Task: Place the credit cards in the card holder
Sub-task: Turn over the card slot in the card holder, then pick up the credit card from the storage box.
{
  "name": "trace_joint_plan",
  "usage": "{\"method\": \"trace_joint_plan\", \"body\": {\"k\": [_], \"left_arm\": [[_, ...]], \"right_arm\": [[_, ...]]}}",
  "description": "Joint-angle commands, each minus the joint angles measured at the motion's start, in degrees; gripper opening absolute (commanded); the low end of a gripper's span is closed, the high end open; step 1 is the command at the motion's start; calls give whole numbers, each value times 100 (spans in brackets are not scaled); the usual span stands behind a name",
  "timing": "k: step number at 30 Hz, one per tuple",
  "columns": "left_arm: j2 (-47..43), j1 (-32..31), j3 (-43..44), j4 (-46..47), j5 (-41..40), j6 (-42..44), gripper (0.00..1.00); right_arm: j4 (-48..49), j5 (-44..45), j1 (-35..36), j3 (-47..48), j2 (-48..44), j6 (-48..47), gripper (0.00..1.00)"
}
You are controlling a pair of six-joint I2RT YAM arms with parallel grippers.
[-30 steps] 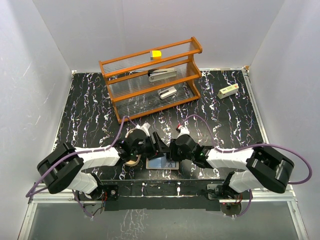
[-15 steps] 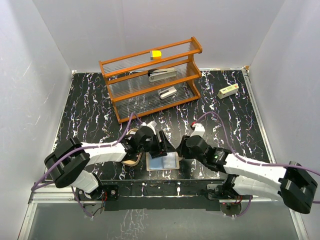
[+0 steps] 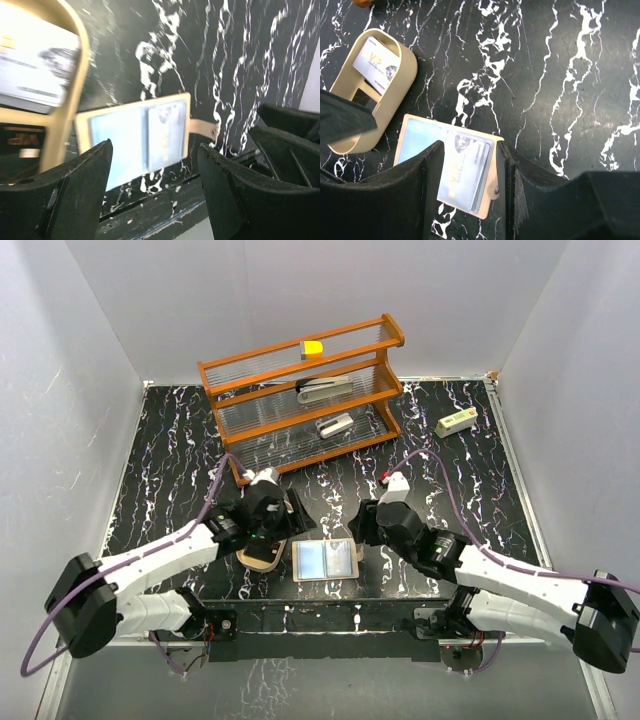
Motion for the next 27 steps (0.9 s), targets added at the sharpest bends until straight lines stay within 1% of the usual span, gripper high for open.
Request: {"method": "trace_joint_plan", "body": {"k": [1, 4, 6, 9, 12, 14, 17, 22, 24, 27], "left_arm": [[-711, 823, -38, -1071, -169, 376, 68], [-960, 1495, -67, -1449, 118, 559, 68], [-1036, 1900, 26, -1745, 230, 736, 68], [-1124, 2476, 210, -2156, 270, 1119, 69], [-1177, 3048, 208, -2271, 291, 1425, 69], [-1126, 3496, 78, -2194, 483, 1560, 70], [-1002, 4289, -186, -2023, 1152, 1658, 69], [-920, 4884, -375, -1781, 1654, 1604, 69], [-858, 5141, -438, -1751, 1867, 1593, 70], [-788, 5364, -397, -1835, 1954, 1607, 70]], "right_arm": [[731, -90, 18, 523, 246, -797, 44], [1040, -353, 23, 793, 576, -1230, 45], [1077, -560, 36, 1065, 867, -1586, 46], [1076, -732, 119, 1502, 1331, -1959, 48], [1265, -865, 281, 1865, 1808, -2315, 49], [1316, -721, 482, 2120, 2195, -2626, 51], [1096, -304, 916, 2677, 2807, -3230, 52], [958, -49, 1435, 3463, 3699, -4123, 55], [888, 31, 1504, 3734, 4059, -4314, 55], [710, 74, 1525, 4165, 4536, -4473, 56]]}}
